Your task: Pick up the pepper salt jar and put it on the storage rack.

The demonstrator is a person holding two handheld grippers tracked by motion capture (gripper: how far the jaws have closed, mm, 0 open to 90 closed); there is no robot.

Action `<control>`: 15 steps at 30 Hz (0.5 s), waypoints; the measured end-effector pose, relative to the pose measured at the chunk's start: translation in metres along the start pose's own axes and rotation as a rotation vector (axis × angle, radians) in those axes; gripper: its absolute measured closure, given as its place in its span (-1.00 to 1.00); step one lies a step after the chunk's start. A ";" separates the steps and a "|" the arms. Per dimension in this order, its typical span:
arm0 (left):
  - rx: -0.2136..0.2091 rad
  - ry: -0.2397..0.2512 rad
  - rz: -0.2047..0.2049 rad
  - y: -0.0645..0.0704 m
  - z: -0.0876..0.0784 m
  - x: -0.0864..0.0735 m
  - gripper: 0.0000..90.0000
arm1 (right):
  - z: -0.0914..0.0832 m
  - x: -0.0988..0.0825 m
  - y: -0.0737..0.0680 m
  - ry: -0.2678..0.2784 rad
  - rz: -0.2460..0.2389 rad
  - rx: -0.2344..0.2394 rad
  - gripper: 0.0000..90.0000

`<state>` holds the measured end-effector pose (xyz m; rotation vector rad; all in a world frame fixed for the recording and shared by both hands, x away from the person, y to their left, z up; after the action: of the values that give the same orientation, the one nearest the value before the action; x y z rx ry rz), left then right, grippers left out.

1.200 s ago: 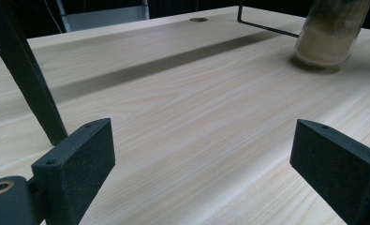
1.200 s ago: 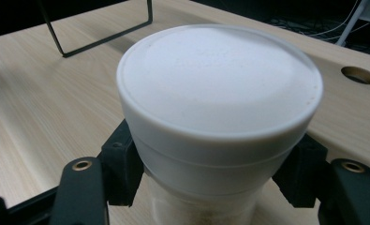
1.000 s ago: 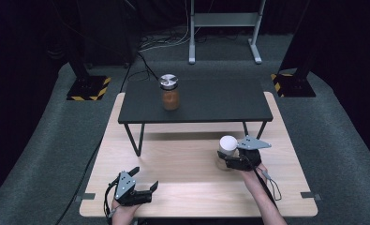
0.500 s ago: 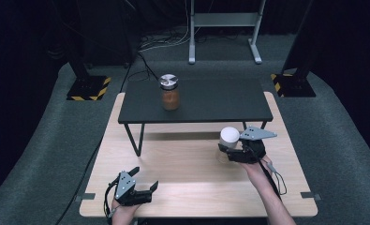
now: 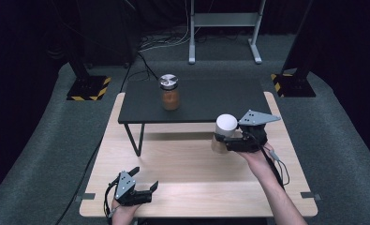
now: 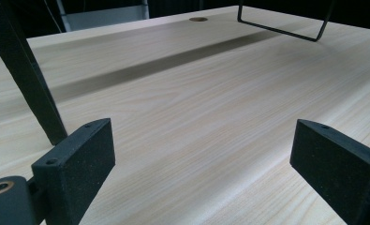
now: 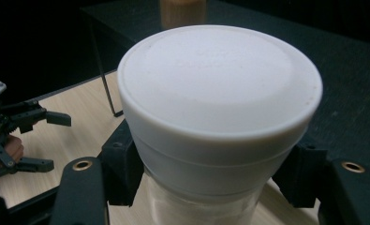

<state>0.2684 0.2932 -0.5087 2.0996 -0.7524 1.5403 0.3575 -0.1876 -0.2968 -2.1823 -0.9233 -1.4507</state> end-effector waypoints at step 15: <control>-0.004 -0.002 -0.003 -0.001 0.000 0.000 -0.86 | -0.015 0.058 0.013 0.029 0.013 -0.032 -0.23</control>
<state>0.2689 0.2936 -0.5086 2.0990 -0.7522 1.5343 0.3711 -0.1877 -0.2368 -2.1802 -0.8798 -1.4970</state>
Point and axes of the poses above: each handheld gripper's, and its own axes: z roughly forward along the jaws, x roughly out of its top, y roughly to its right, the point moved 7 cm from there along z, roughly forward along the jaws, and after that the axes turned 5 degrees about -x, right-handed, at the moved point
